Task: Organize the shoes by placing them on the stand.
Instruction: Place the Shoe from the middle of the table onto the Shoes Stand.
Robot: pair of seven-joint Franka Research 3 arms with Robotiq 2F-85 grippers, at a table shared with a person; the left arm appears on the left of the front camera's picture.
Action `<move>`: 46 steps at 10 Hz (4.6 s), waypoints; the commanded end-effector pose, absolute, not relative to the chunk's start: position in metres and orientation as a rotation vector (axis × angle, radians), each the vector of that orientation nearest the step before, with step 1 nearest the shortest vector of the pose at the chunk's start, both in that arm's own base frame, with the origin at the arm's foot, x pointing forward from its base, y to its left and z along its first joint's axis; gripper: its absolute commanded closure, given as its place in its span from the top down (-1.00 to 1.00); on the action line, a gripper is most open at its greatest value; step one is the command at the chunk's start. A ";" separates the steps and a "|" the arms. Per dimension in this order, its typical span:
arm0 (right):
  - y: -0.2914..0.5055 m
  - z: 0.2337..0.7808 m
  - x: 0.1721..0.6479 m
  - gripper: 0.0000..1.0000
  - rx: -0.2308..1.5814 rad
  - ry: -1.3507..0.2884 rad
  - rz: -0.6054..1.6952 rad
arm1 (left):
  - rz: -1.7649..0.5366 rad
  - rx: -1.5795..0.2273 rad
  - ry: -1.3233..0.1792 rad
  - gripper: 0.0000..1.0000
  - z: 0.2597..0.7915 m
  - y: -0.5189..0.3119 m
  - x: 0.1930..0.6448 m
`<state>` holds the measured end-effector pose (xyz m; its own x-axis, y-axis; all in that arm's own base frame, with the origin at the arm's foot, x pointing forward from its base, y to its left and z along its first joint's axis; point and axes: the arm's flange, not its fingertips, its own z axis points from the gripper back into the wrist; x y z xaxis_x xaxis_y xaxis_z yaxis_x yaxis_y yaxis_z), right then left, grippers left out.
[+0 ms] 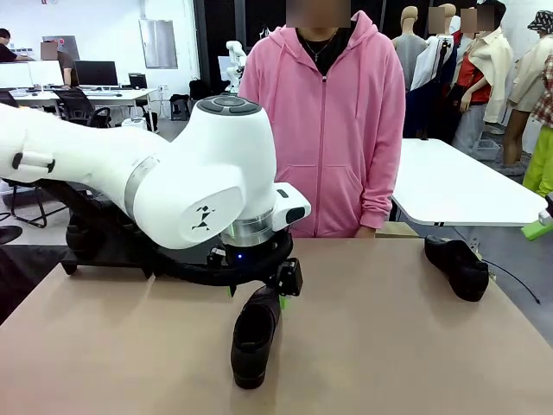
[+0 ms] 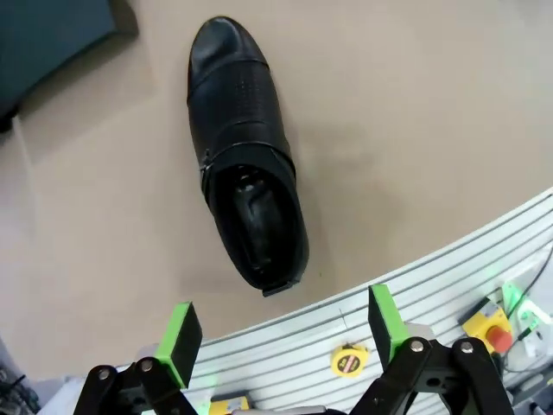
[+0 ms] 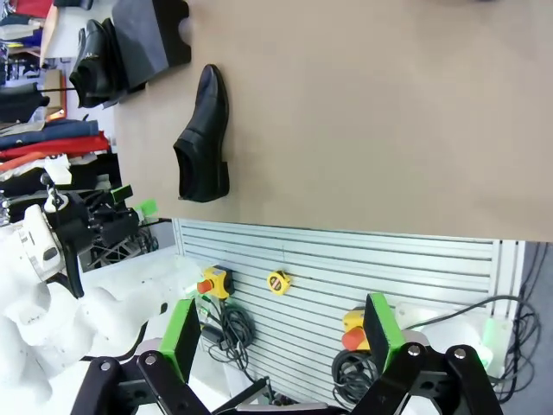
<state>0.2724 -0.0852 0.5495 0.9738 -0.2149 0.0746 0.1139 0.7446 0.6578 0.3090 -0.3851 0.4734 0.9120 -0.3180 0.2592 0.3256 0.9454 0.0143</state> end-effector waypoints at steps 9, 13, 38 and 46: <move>-0.090 0.551 0.272 1.00 0.706 -0.153 -0.155 | -0.146 -0.007 -0.153 1.00 0.377 -0.431 0.362; -0.090 0.551 0.272 1.00 0.706 -0.153 -0.155 | -0.158 0.016 -0.089 1.00 0.351 -0.441 0.361; -0.090 0.551 0.272 1.00 0.706 -0.153 -0.155 | -0.065 0.182 -0.576 -1.00 0.479 -0.299 0.272; -0.090 0.551 0.272 1.00 0.706 -0.153 -0.155 | -0.143 0.165 -0.571 -1.00 0.491 -0.256 0.521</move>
